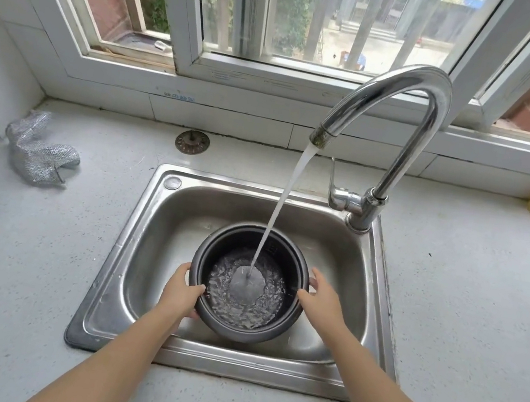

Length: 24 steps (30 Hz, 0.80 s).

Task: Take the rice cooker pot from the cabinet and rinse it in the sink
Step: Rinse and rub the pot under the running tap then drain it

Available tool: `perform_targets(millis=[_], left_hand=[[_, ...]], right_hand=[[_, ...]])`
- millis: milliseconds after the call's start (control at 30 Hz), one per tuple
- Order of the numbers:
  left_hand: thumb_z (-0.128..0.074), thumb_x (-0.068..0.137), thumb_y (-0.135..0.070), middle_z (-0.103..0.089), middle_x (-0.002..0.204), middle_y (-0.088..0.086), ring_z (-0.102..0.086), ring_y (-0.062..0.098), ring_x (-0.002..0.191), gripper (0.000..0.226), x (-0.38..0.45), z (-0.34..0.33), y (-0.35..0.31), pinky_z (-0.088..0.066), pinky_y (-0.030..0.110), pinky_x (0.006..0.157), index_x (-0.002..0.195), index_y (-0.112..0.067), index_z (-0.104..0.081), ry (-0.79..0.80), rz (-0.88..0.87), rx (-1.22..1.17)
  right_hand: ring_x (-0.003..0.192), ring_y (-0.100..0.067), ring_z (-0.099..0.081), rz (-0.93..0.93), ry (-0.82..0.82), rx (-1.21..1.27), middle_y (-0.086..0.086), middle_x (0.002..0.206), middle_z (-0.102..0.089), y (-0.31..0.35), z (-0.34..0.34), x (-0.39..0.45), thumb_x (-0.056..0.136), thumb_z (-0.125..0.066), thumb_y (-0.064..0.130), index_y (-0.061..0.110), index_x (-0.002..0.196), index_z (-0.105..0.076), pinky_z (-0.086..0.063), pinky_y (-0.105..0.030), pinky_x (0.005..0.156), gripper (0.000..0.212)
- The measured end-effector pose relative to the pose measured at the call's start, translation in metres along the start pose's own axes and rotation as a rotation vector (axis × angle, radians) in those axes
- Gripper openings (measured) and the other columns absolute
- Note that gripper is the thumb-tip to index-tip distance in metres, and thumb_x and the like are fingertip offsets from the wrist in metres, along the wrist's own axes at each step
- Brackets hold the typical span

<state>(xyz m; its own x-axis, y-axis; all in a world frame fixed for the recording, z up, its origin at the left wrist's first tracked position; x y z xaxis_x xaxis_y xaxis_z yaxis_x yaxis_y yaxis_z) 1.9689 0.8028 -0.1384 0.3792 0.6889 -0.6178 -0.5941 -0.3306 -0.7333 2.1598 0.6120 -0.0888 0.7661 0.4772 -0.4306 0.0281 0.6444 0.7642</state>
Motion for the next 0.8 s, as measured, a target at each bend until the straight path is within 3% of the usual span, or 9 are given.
perform_targets(millis=[133, 200, 300, 467, 600, 633, 700, 800], left_hand=[[-0.048, 0.089, 0.002, -0.063, 0.100, 0.017, -0.063, 0.025, 0.065, 0.043, 0.003, -0.003, -0.004, -0.051, 0.032, 0.048, 0.126, -0.020, -0.042, 0.025, -0.006, -0.017], [-0.049, 0.090, 0.001, -0.063, 0.102, 0.016, -0.063, 0.025, 0.068, 0.043, 0.004, -0.004, -0.005, -0.050, 0.031, 0.047, 0.126, -0.021, -0.042, 0.030, -0.004, -0.021], [-0.049, 0.091, -0.003, -0.063, 0.105, 0.015, -0.064, 0.026, 0.073, 0.040, 0.006, -0.006, -0.005, -0.051, 0.030, 0.048, 0.122, -0.028, -0.041, 0.061, -0.014, 0.034], [-0.052, 0.089, -0.013, -0.062, 0.091, 0.000, -0.060, 0.024, 0.082, 0.031, 0.010, -0.003, -0.009, -0.052, 0.037, 0.063, 0.112, -0.032, -0.042, 0.059, -0.108, 0.282], [-0.056, 0.086, -0.019, -0.061, 0.096, -0.002, -0.055, 0.020, 0.086, 0.028, 0.007, 0.002, -0.022, -0.042, 0.033, 0.072, 0.112, -0.020, -0.048, -0.014, -0.221, 0.539], [-0.055, 0.086, -0.019, -0.062, 0.099, -0.001, -0.055, 0.020, 0.086, 0.024, 0.006, 0.003, -0.028, -0.042, 0.032, 0.070, 0.109, -0.019, -0.050, -0.034, -0.244, 0.591], [-0.050, 0.087, -0.018, -0.063, 0.101, 0.002, -0.054, 0.020, 0.081, 0.017, 0.002, 0.006, -0.042, -0.038, 0.031, 0.063, 0.104, -0.019, -0.054, -0.100, -0.294, 0.679], [-0.042, 0.086, -0.009, -0.065, 0.103, 0.004, -0.058, 0.025, 0.084, 0.025, -0.001, 0.010, -0.060, -0.037, 0.029, 0.061, 0.101, -0.018, -0.060, -0.188, -0.338, 0.722]], right_hand=[[0.100, -0.018, -0.060, 0.007, 0.001, 0.017, 0.003, 0.116, -0.059, 0.001, 0.001, 0.003, 0.084, -0.048, 0.004, 0.011, 0.124, -0.051, -0.048, -0.032, 0.080, 0.040], [0.092, -0.019, -0.062, 0.012, 0.008, 0.010, -0.001, 0.108, -0.063, 0.002, 0.001, 0.005, 0.085, -0.048, 0.004, 0.015, 0.126, -0.050, -0.046, -0.029, 0.076, 0.043], [0.085, -0.016, -0.062, 0.042, 0.042, -0.026, 0.007, 0.098, -0.058, 0.003, -0.002, 0.007, 0.084, -0.045, 0.003, 0.025, 0.125, -0.049, -0.050, -0.030, 0.078, 0.047], [0.073, -0.019, -0.057, 0.045, 0.068, -0.140, -0.004, 0.089, -0.065, 0.001, -0.004, 0.008, 0.084, -0.042, 0.004, 0.020, 0.116, -0.052, -0.044, -0.030, 0.064, 0.038], [0.059, -0.012, -0.051, 0.030, 0.093, -0.194, 0.002, 0.079, -0.062, 0.004, 0.001, 0.008, 0.084, -0.041, 0.007, 0.017, 0.117, -0.052, -0.039, -0.023, 0.052, 0.036], [0.062, -0.013, -0.054, 0.039, 0.094, -0.210, 0.001, 0.085, -0.064, 0.008, 0.004, 0.008, 0.084, -0.042, 0.008, 0.017, 0.119, -0.052, -0.043, -0.026, 0.054, 0.038], [0.087, -0.024, -0.063, 0.058, 0.078, -0.239, -0.011, 0.113, -0.065, 0.017, 0.010, 0.009, 0.085, -0.043, 0.009, 0.012, 0.125, -0.049, -0.051, -0.036, 0.072, 0.041], [0.121, -0.025, -0.052, 0.097, 0.084, -0.302, -0.010, 0.139, -0.050, 0.033, 0.018, 0.012, 0.089, -0.043, 0.013, 0.012, 0.140, -0.036, -0.045, -0.039, 0.098, 0.052]])
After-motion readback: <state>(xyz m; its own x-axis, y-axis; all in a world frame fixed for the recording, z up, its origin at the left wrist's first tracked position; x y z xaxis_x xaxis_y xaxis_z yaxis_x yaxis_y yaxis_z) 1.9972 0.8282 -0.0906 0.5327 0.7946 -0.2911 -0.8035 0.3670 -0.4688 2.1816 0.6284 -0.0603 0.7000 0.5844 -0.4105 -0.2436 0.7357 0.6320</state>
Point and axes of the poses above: each hand's wrist, its own x-axis towards the middle knuckle, its own z-axis out of the back of the hand, y = z × x, the point moved 8 cm from there along x, towards the middle knuckle
